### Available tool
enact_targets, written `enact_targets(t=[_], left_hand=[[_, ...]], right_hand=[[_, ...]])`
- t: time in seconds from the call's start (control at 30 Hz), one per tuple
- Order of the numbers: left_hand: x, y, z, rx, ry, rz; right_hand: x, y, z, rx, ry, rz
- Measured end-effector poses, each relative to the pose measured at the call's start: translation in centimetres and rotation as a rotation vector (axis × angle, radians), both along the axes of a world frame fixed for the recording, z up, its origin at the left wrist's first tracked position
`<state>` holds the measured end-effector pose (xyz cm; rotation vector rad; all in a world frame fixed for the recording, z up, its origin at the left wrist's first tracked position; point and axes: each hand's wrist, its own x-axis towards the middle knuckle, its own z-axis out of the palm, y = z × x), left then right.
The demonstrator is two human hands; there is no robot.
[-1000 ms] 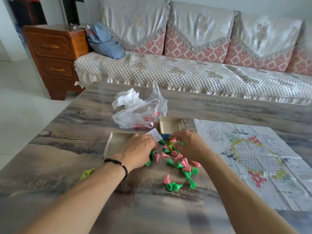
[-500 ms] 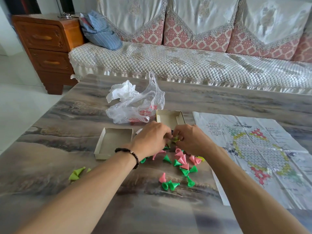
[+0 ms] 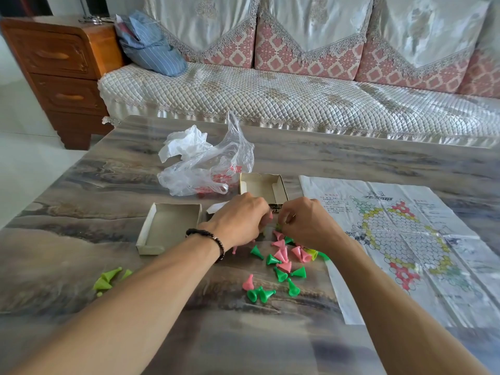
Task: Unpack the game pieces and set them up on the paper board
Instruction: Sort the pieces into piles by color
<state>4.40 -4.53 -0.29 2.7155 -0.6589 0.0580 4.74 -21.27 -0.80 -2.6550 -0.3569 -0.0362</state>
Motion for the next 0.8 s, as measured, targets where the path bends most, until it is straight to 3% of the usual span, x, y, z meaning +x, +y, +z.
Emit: enact_targets(t=[0.3, 0.53, 0.8], left_hand=[[-1.8, 2.1, 1.3, -0.184, -0.038, 0.053], [-6.2, 6.9, 2.0, -0.336, -0.04, 0.149], [-13.0, 13.5, 0.5, -0.425, -0.101, 0.336]], right_hand=[[-0.7, 0.9, 1.0, 0.069, -0.079, -0.023], [-5.0, 4.7, 2.1, 0.322, 0.006, -0.003], [-10.6, 11.7, 0.1, 0.35, 0.056, 0.119]])
